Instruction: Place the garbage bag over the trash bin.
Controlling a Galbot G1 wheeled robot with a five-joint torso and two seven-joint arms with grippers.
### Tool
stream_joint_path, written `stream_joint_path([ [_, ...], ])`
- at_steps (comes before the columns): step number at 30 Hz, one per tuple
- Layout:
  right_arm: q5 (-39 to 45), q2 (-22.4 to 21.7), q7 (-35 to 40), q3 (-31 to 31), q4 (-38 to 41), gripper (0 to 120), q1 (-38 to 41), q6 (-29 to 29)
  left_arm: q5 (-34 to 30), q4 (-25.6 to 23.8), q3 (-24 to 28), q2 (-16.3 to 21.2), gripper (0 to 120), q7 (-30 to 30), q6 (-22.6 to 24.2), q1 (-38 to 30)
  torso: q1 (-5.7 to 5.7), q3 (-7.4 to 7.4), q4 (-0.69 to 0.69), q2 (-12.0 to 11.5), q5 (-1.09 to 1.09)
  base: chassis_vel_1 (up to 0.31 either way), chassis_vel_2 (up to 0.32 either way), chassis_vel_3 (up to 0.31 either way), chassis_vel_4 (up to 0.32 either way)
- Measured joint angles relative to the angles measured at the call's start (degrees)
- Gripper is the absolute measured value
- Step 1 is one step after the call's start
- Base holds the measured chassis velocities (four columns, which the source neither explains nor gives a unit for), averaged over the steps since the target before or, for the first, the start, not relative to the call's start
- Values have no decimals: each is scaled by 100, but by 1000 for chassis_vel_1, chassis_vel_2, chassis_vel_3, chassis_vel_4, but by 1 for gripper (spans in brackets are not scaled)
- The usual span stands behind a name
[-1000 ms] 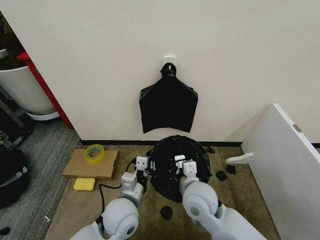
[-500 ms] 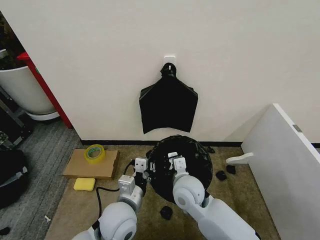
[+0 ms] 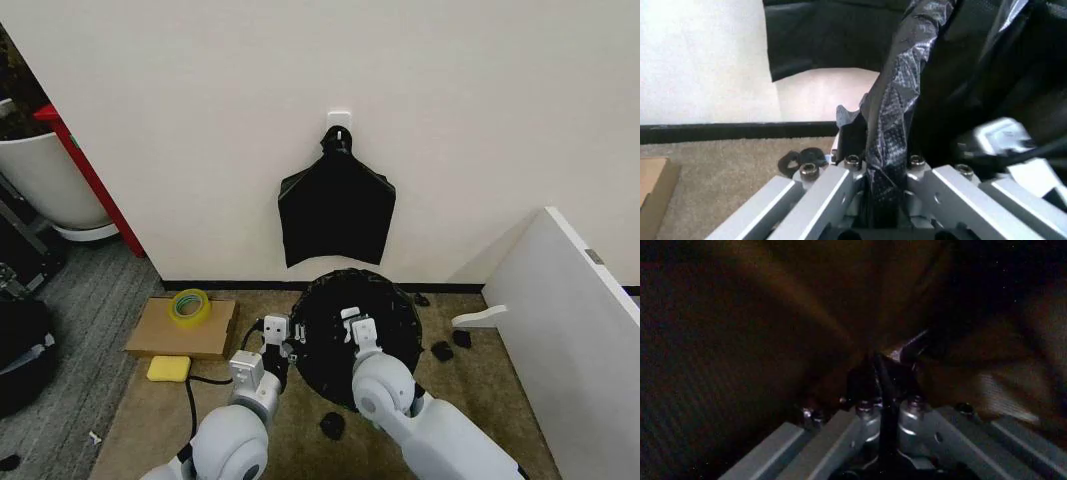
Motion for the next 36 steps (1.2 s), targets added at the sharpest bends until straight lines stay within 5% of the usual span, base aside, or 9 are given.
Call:
stream_joint_path([
  [5, -278, 45, -425, 47, -216, 0, 173, 420, 30, -153, -83, 22, 1, 39, -6, 142, 0, 0, 3, 0, 1, 0, 0, 0, 0],
  [12, -142, -207, -109, -110, -75, 0, 149, -56, 40, -286, -209, 24, 1, 52, -10, 287, 0, 0, 0, 0, 0, 0, 0, 0, 0],
  [20, -755, -74, -726, -47, -293, 0, 141, 369, 101, -337, -175, 33, 1, 130, -69, 400, 0, 0, 2, 0, 1, 0, 0, 0, 0],
  [27, -655, -217, -651, -38, -229, 0, -15, 134, 123, -363, -176, 46, 1, 193, -97, 403, 0, 0, -1, 0, 1, 0, 0, 0, 0],
  [36, -957, -129, -861, 70, -507, 0, 87, 640, 122, -396, -167, 73, 1, 199, -86, 433, 0, 0, 1, 0, 1, 0, 0, 0, 0],
])
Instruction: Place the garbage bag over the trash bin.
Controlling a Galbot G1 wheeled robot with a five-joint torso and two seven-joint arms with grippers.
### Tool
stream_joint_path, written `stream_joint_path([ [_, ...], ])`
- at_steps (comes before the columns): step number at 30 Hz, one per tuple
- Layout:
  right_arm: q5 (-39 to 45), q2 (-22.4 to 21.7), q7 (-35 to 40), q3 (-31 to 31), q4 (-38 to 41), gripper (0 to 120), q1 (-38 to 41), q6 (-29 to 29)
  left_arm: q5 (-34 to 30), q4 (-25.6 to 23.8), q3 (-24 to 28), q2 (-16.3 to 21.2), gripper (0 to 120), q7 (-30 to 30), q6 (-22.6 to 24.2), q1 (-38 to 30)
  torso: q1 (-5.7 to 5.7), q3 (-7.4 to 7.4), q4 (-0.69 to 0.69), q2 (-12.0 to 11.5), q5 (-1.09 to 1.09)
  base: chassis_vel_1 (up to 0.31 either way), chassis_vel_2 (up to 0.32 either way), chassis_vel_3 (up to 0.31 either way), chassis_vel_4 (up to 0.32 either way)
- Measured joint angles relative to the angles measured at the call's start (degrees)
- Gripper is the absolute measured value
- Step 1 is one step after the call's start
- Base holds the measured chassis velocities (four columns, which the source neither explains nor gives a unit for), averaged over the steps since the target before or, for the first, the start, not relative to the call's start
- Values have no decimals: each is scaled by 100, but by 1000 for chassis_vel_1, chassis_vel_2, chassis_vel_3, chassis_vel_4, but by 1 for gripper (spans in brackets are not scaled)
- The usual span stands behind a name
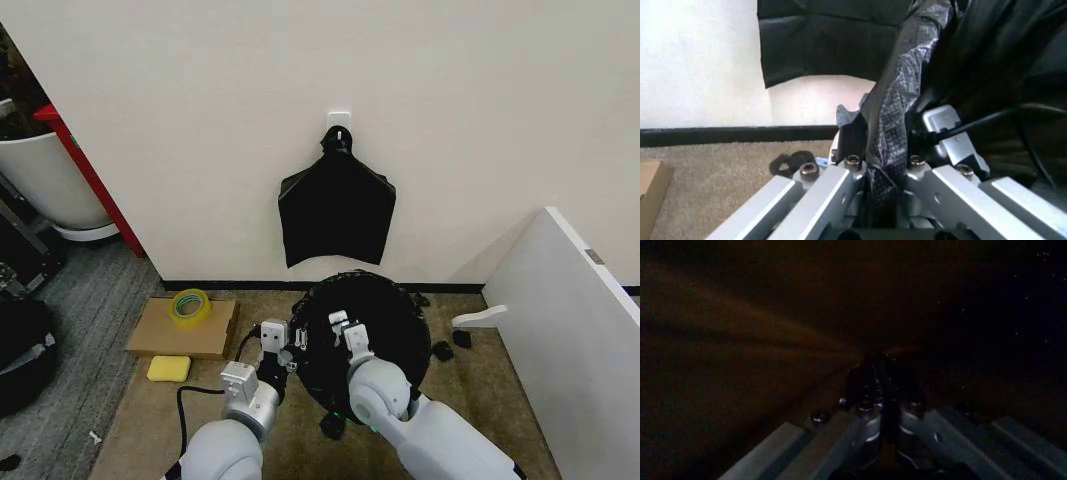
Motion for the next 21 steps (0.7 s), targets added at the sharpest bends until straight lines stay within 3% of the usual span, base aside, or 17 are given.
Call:
stream_joint_path([
  [6, 90, -113, 69, -123, 121, 0, -73, -252, 26, -6, 1, -24, 1, 6, 6, 29, 0, 0, -1, 0, 0, 0, 0, 0, 0],
  [17, 130, 3, 38, -82, 191, 0, 60, 23, 79, -7, -34, -10, 1, 12, 7, 83, 0, 0, 2, 0, 0, 0, 0, 0, 0],
  [21, 266, -263, -144, 63, 714, 0, -176, 28, -195, 71, -72, -15, 1, -154, 93, 29, 0, 0, 0, 0, 0, 0, 0, 0, 0],
])
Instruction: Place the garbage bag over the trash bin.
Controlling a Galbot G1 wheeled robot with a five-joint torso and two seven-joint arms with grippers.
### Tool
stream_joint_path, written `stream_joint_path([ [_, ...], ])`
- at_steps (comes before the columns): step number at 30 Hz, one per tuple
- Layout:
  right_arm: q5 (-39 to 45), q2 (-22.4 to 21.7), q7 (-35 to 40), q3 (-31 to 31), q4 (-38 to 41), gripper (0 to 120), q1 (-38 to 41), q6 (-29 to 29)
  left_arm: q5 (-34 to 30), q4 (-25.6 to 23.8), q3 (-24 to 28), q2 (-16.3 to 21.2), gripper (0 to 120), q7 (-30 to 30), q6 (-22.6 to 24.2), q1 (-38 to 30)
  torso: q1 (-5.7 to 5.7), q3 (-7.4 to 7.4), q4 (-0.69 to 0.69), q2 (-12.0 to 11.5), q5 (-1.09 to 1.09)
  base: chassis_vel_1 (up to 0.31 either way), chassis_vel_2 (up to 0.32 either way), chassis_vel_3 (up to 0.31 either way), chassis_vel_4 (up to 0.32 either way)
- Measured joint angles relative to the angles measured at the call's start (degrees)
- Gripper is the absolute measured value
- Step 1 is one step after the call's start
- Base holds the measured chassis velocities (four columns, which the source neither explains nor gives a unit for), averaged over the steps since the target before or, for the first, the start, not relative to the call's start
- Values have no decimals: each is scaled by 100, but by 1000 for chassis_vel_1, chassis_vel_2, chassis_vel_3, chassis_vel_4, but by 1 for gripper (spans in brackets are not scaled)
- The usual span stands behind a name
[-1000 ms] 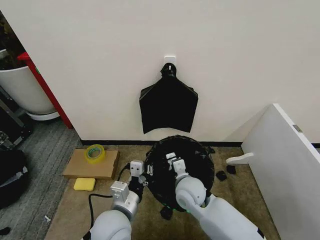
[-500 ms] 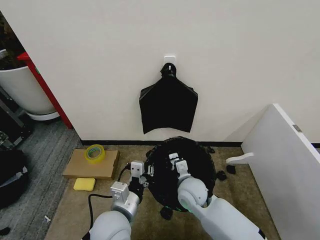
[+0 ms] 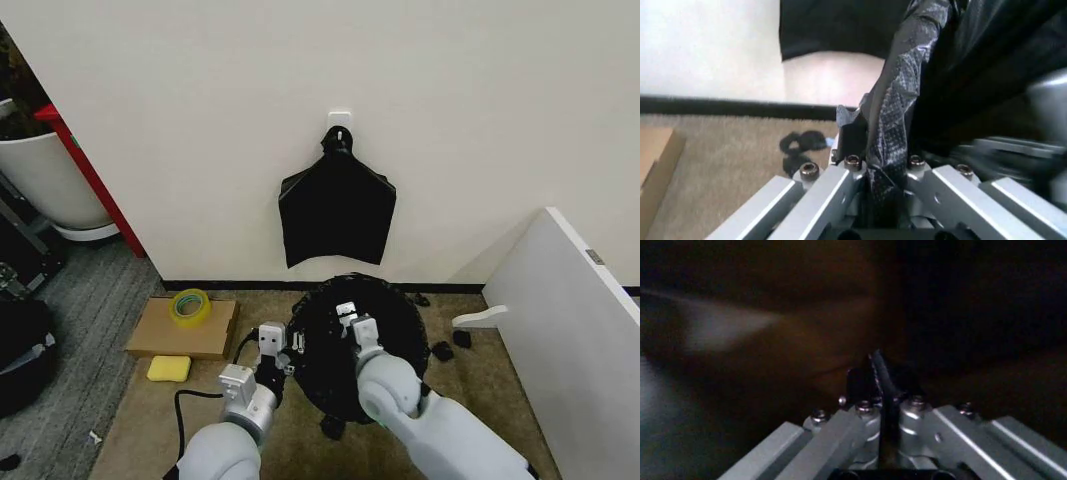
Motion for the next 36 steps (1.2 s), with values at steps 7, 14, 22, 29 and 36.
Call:
stream_joint_path([
  [7, 455, -558, -426, 411, 1278, 24, -595, -5, -966, 261, -64, -198, 1, -506, 308, -283, 0, 0, 1, 0, -1, 0, 0, 0, 0],
  [14, 401, -1058, -1217, 1296, 2358, 50, -1784, 837, -1952, 474, -545, -329, 1, -1146, 577, -296, 0, 0, 0, 0, 0, 0, 0, 0, 0],
  [22, -185, -881, -1909, 1616, 2515, 79, -2262, 1637, -2755, 596, -506, -416, 1, -1727, 858, -537, 0, -1, 0, 0, -1, 0, 0, 0, 0],
  [29, -295, -824, -1926, 1669, 2429, 99, -2363, 1719, -3447, 840, -528, -436, 1, -1970, 954, -739, 0, 0, 0, 0, -1, 0, 0, 0, 0],
  [36, -285, -850, -1850, 1652, 2406, 100, -2316, 1691, -3484, 955, -564, -399, 1, -1980, 1003, -826, 0, 0, 1, -1, -1, 0, 0, 0, 0],
])
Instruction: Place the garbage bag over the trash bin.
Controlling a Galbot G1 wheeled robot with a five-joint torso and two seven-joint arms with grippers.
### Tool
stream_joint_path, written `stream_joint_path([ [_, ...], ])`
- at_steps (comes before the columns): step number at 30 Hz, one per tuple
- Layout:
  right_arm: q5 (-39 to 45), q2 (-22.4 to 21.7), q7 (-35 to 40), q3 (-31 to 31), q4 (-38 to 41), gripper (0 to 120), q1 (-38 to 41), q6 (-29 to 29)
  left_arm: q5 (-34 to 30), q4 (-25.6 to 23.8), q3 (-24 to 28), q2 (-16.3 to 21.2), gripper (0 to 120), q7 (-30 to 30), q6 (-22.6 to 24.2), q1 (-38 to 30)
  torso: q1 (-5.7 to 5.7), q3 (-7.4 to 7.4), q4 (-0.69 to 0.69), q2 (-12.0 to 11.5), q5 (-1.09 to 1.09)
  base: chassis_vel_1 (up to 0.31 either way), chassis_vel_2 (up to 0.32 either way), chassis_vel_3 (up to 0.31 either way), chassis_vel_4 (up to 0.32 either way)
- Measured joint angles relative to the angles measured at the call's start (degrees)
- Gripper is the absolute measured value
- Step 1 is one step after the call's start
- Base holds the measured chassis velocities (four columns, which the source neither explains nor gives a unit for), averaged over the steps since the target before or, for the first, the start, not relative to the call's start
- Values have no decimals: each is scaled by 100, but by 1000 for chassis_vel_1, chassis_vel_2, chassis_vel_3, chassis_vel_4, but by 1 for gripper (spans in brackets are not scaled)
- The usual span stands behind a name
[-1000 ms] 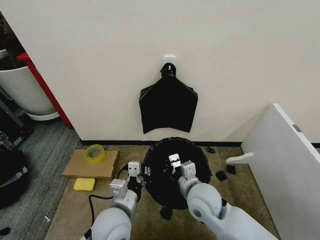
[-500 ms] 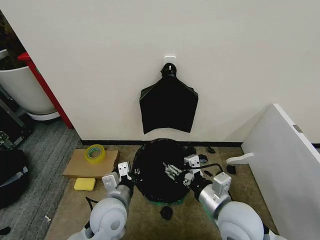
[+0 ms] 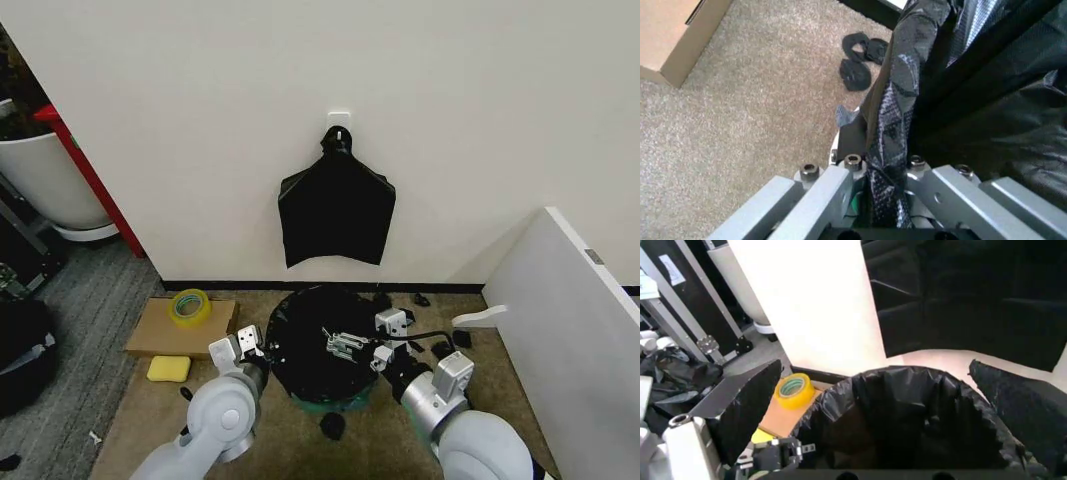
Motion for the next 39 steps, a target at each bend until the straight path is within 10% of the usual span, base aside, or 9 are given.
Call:
stream_joint_path([
  [5, 22, 1, 41, 10, 3, 100, -19, 3, 64, 2, -27, -27, 1, -24, 6, -2, 0, 0, 0, 0, 0, 0, 0, 0, 0],
  [24, 98, 98, 115, 155, 112, 100, -178, 18, 155, -563, -120, 228, 70, 159, 243, 259, 0, 0, 0, 0, 0, 0, 0, 0, 0],
  [34, -409, 504, -133, 694, 82, 100, -591, 264, 2325, -1208, -263, 311, 98, 876, 54, 940, 0, 0, 0, 0, 0, 0, 0, 0, 0],
  [39, -1043, 893, -324, 1044, 101, 100, -1057, 690, 4248, -1259, -593, 217, 100, 1642, -1287, 1849, 0, -1, 1, 0, -1, 0, 0, 0, 0],
])
